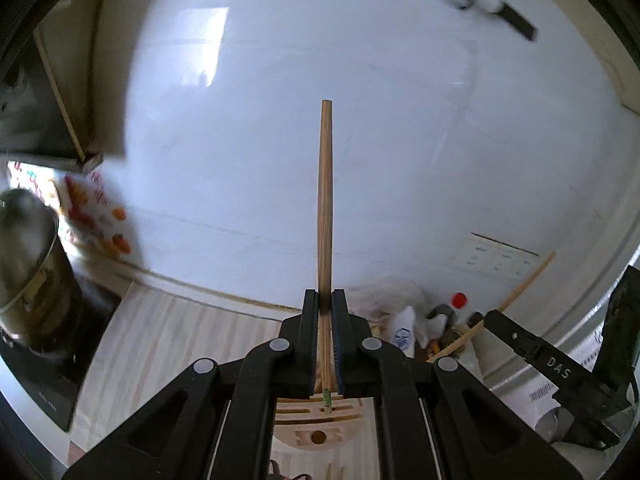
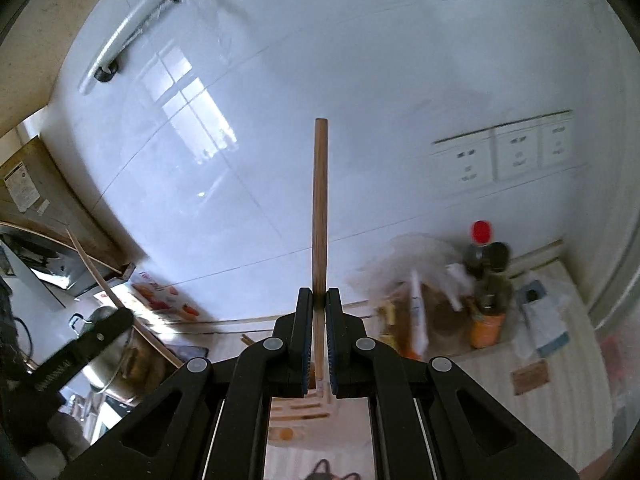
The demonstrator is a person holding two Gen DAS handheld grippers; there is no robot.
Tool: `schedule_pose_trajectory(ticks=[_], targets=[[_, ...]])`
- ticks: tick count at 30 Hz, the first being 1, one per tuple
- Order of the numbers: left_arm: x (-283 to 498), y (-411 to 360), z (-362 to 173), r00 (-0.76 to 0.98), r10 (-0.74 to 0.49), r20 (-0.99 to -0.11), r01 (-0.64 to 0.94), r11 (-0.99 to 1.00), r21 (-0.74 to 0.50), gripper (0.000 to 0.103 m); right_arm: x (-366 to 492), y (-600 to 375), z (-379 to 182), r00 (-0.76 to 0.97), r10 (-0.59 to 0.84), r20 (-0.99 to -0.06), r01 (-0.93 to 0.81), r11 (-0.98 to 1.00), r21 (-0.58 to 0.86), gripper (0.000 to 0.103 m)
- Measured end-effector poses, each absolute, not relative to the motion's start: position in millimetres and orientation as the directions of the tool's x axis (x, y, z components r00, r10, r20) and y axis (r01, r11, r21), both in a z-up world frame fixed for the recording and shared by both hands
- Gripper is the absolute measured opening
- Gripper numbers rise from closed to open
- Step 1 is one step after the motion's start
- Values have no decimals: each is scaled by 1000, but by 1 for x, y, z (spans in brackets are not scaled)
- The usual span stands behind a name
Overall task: Organize utensils
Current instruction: 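Lift both chopsticks and carry them over the pink holder, then drop the chopsticks into the holder by opening both grippers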
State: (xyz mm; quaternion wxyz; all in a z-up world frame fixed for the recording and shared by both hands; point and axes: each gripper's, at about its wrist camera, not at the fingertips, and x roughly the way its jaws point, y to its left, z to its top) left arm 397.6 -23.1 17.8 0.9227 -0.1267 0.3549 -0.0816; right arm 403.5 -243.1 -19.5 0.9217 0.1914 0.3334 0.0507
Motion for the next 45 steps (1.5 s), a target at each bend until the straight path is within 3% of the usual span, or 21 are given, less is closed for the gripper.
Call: schedule_pose_trajectory(ticks=[13,27,29,30,31,32,33,34,35,39,45], targets=[[443,-13,-49,684,-178,-707,-29,962,-270,4,454,-209,-63,709,243,-662,23,930,366,7],[444,-22,-61,633,-161,-757,-18,975,-223,8,466,-194,-86,637,266,-724,-12,942,335,7],[439,-19,-55,624,-169,-763,-8,975,-222,14,470,-193,-91,606,265,-750,2,943,334,8],[436,-17,-51,628,-160,-762,-12,976,-215,22,471,-194,-93,598,260,-758,6,944,329,8],[432,-14,-46,633,-145,-760,-21,979,-205,38,471,-194,-93,594,259,-761,8,945,327,12],[428,-11,-41,641,-136,-755,-30,979,-202,48,469,-196,-92,596,252,-763,18,945,326,24],[422,-7,-36,652,-126,-748,-38,979,-198,67,467,-198,-90,599,248,-761,24,945,327,32],[417,-4,-32,665,-110,-739,-47,981,-189,76,464,-201,-88,605,247,-757,28,943,331,44],[412,0,-28,675,-95,-732,-56,982,-178,78,460,-203,-86,612,247,-751,30,942,334,49],[389,13,-24,698,-62,-714,-76,984,-159,103,442,-214,-79,624,231,-747,50,941,333,49],[353,27,-52,682,14,-731,-104,991,-79,103,405,-226,-94,613,198,-765,109,938,330,60]])
